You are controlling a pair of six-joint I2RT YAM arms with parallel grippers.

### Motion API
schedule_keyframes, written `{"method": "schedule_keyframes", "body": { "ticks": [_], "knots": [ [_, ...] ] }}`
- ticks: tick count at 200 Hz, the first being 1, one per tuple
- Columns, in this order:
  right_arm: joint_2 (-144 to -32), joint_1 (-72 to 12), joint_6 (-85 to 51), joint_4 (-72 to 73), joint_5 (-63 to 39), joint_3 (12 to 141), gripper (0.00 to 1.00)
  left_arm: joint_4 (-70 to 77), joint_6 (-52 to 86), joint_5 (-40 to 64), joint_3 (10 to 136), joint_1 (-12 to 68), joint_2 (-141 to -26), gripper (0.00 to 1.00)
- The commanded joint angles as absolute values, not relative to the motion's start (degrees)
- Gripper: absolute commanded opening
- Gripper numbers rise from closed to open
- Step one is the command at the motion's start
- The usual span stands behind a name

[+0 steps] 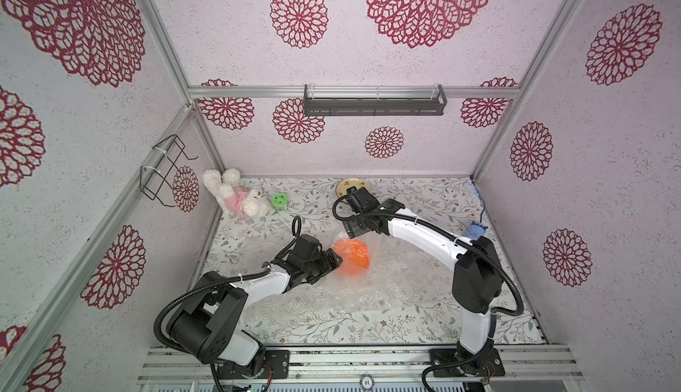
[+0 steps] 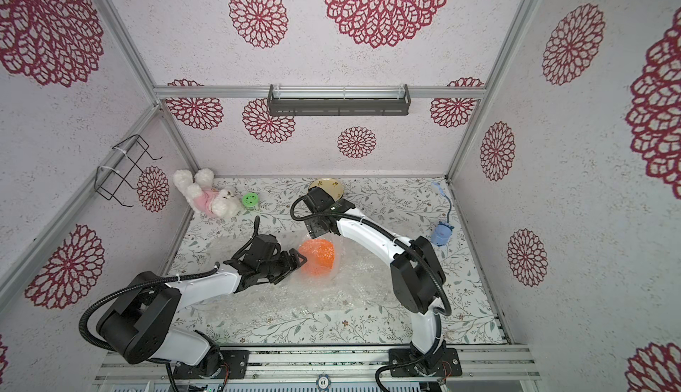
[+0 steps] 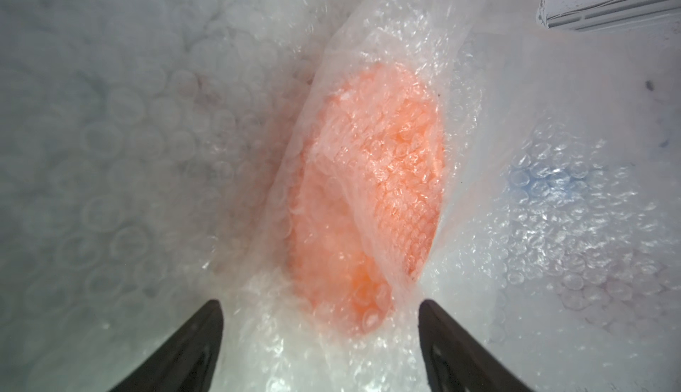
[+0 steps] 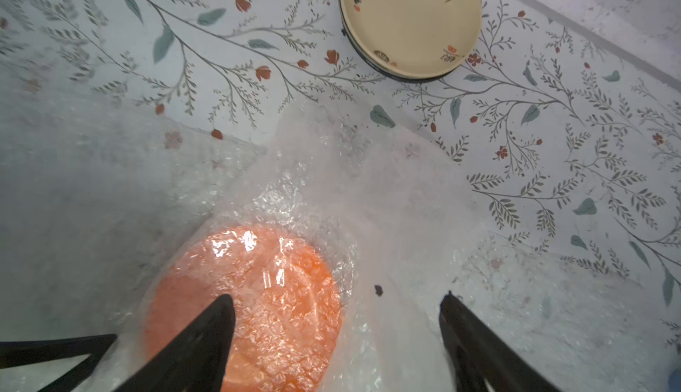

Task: Unpack dinner plates from bubble wrap
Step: Unwrap the bubble wrap.

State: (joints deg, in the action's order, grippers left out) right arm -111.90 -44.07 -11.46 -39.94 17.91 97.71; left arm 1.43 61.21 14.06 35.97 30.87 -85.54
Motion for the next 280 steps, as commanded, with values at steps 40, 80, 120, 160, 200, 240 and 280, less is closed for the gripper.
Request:
{"method": "schedule_keyframes", "body": {
  "ticks": [40,80,120,160,200,240,280],
  "knots": [
    [-112.90,-44.55,-10.64,-51.20,27.82,100.57,0.69,-6.78,55.68,12.31,45.81,29.55,-93.28,0.91],
    [-111.10,-44.90,-11.68,-52.04,30.65,97.40,0.45,-7.58,54.06,13.28,49.09,28.48,-98.30,0.84],
    [-102.72,-44.28,-13.18,-46.75,30.47,90.41,0.15,-6.93,53.28,14.52,50.18,28.22,-99.62,0.65],
    [-94.07,-39.34,-16.44,-39.12,19.48,80.07,0.00,-7.73,53.37,14.74,51.20,27.72,-102.11,0.25],
    [-84.40,-30.74,-22.09,-31.20,12.72,68.29,0.00,-4.40,55.07,17.91,49.60,27.43,-101.03,0.05],
    [-75.17,-20.61,-27.65,-22.64,5.00,57.52,0.00,-1.44,58.70,20.69,47.59,27.43,-96.39,0.00],
    [-69.73,-11.36,-33.16,-14.26,-3.12,47.56,0.00,-0.84,62.66,16.85,42.49,28.76,-87.54,0.00]
  ]
}}
